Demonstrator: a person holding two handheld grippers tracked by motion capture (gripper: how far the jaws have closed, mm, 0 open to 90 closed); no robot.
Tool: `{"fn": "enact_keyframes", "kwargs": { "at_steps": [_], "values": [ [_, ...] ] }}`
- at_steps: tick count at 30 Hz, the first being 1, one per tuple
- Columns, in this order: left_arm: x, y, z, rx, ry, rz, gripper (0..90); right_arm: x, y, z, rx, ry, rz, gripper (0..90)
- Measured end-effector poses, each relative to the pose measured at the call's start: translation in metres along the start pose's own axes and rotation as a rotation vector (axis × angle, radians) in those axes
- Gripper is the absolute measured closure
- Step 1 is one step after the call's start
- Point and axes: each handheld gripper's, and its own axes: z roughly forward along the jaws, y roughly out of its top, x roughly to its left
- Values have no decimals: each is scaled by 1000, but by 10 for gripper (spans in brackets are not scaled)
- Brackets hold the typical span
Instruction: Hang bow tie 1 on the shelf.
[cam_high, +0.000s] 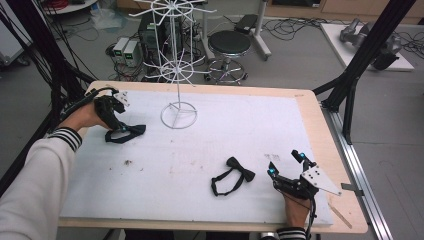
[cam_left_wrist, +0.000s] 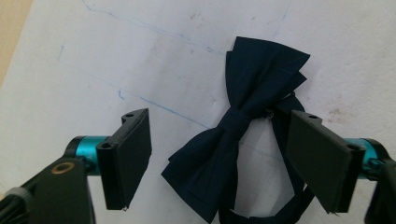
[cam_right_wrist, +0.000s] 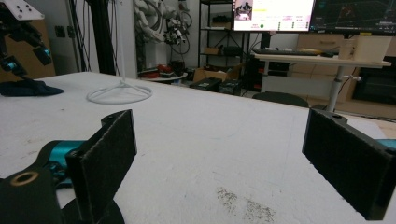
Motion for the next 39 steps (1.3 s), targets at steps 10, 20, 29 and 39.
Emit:
{"fn": "enact_keyframes", "kwargs": {
  "at_steps": [10,20,29,39],
  "values": [
    [-1,2,16,53,-25,25,310,1,0,0,6,1,7,93],
    [0,2,23,103,-18,52,392,1,0,0,5,-2,5,93],
    [-1,3,30,123,-34,71,488,1,0,0,3,-3,4,93],
    [-3,3,31,144,-54,83,627,1,0,0,3,-2,7,93]
  ]
}}
